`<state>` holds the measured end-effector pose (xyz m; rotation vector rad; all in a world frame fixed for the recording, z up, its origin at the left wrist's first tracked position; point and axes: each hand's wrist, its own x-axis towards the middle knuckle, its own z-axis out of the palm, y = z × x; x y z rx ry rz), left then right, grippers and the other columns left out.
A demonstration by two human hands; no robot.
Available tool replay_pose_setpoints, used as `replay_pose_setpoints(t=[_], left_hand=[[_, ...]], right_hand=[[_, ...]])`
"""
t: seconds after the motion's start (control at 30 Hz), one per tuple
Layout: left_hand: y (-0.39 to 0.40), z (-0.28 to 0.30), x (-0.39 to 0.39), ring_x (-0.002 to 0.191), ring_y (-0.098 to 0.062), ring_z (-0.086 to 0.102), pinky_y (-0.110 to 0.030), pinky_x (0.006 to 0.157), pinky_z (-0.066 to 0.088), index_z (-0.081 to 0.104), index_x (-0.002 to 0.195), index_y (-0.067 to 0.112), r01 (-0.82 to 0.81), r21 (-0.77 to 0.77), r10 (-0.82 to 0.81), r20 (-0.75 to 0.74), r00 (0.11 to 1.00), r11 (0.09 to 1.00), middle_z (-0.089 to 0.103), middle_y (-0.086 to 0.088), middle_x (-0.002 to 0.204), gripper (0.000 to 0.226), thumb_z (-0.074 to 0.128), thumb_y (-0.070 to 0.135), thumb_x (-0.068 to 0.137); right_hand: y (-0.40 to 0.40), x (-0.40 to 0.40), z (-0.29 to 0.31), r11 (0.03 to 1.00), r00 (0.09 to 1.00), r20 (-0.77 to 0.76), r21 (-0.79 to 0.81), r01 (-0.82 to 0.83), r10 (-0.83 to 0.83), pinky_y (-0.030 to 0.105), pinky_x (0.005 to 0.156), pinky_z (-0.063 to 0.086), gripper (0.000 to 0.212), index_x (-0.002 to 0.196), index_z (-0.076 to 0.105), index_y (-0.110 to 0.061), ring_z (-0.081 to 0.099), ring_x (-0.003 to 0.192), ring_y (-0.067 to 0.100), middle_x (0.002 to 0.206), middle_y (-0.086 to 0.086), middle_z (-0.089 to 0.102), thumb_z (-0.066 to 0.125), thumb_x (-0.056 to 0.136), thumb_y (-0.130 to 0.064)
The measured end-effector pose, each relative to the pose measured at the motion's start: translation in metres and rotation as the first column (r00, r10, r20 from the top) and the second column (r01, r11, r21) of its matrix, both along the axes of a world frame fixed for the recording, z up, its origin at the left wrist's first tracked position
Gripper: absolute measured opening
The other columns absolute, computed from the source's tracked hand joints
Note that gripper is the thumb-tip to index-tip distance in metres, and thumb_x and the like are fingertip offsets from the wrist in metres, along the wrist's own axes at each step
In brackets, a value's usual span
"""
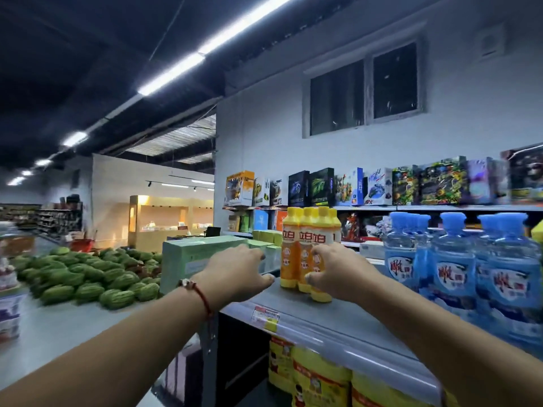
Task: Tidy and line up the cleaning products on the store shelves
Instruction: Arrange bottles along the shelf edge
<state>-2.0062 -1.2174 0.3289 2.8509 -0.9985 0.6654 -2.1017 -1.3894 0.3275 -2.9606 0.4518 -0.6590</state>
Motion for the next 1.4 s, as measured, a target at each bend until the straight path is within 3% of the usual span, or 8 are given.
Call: replay_pose_setpoints(t=[0.3,0.43,0.67,0.83,1.0,1.17,1.3,1.4], left_hand=[[-0.046,0.024,0.102,0.129,-0.019,0.052,-0.038,0.100,0.051,0.042,0.147,0.031,0.180,-0.070,-0.179,0.018,0.984,0.981,0.048,0.000,0.149,0.065,0.050,0.065,0.092],[-0.072,0.040,0.153,0.126,-0.017,0.052,-0.036,0.097,0.052,0.038,0.150,0.034,0.307,-0.115,-0.300,0.074,0.951,0.945,0.047,0.002,0.147,0.068,0.049,0.068,0.092],[-0.119,0.062,0.227,0.146,-0.023,0.031,-0.042,0.112,0.039,0.014,0.157,0.038,0.542,-0.116,-0.523,0.159,0.837,0.832,0.020,-0.001,0.164,0.084,0.049,0.072,0.088],[-0.146,0.064,0.270,0.155,-0.024,0.002,-0.044,0.121,0.019,-0.007,0.155,0.047,0.671,-0.134,-0.655,0.145,0.742,0.730,-0.015,0.004,0.167,0.095,0.049,0.076,0.084],[-0.178,0.026,0.297,0.148,-0.030,0.026,-0.049,0.114,0.035,-0.022,0.146,0.057,0.709,-0.427,-0.790,-0.022,0.612,0.561,-0.003,0.002,0.167,0.106,0.060,0.069,0.081],[-0.189,-0.011,0.298,0.114,-0.015,0.050,-0.046,0.097,0.053,-0.029,0.136,0.068,0.636,-0.675,-0.878,-0.034,0.478,0.373,0.013,-0.003,0.163,0.116,0.070,0.057,0.077],[-0.191,-0.023,0.297,0.127,-0.023,0.051,-0.052,0.101,0.051,-0.025,0.136,0.070,0.570,-0.748,-0.886,-0.050,0.462,0.339,0.019,0.003,0.163,0.115,0.072,0.053,0.077],[-0.192,-0.031,0.294,0.120,-0.019,0.057,-0.048,0.099,0.053,-0.030,0.136,0.066,0.595,-0.724,-0.866,-0.008,0.500,0.350,0.030,-0.001,0.157,0.110,0.065,0.055,0.081]], right_hand=[[-0.030,0.061,0.037,1.000,0.996,0.090,-0.004,-0.005,0.005,0.036,0.103,0.050,0.069,0.152,0.034,-0.027,0.050,0.126,0.019,0.147,0.000,0.045,0.065,0.092,-0.045],[-0.039,0.086,0.066,0.999,0.988,0.154,-0.035,0.000,0.005,0.029,0.107,0.039,0.075,0.156,0.027,-0.030,0.040,0.138,0.016,0.159,-0.003,0.033,0.066,0.093,-0.042],[-0.060,0.145,0.092,0.972,0.974,-0.002,-0.064,0.225,-0.226,0.034,0.111,0.038,0.097,0.160,0.011,-0.029,0.039,0.141,0.022,0.162,0.002,0.024,0.073,0.087,-0.043],[-0.083,0.163,0.096,0.927,0.946,-0.037,0.189,0.324,-0.323,0.039,0.095,0.057,0.096,0.153,0.025,-0.028,0.065,0.109,0.019,0.131,0.002,0.061,0.084,0.077,-0.032],[-0.094,0.170,0.091,0.883,0.933,-0.061,0.307,0.356,-0.355,0.043,0.080,0.063,0.072,0.136,0.040,-0.025,0.072,0.095,0.022,0.112,0.005,0.065,0.083,0.079,-0.022],[-0.100,0.167,0.085,0.893,0.944,0.021,0.334,0.302,-0.328,0.032,0.076,0.063,0.072,0.135,0.043,-0.029,0.069,0.095,0.017,0.113,-0.003,0.062,0.084,0.076,-0.022],[-0.109,0.164,0.075,0.912,0.943,0.103,0.306,0.272,-0.316,0.023,0.068,0.059,0.078,0.139,0.040,-0.034,0.066,0.095,0.012,0.112,-0.011,0.059,0.084,0.075,-0.026],[-0.116,0.169,0.069,0.905,0.941,0.150,0.355,0.235,-0.304,0.022,0.066,0.058,0.083,0.144,0.036,-0.037,0.065,0.096,0.011,0.113,-0.013,0.056,0.083,0.077,-0.023]])
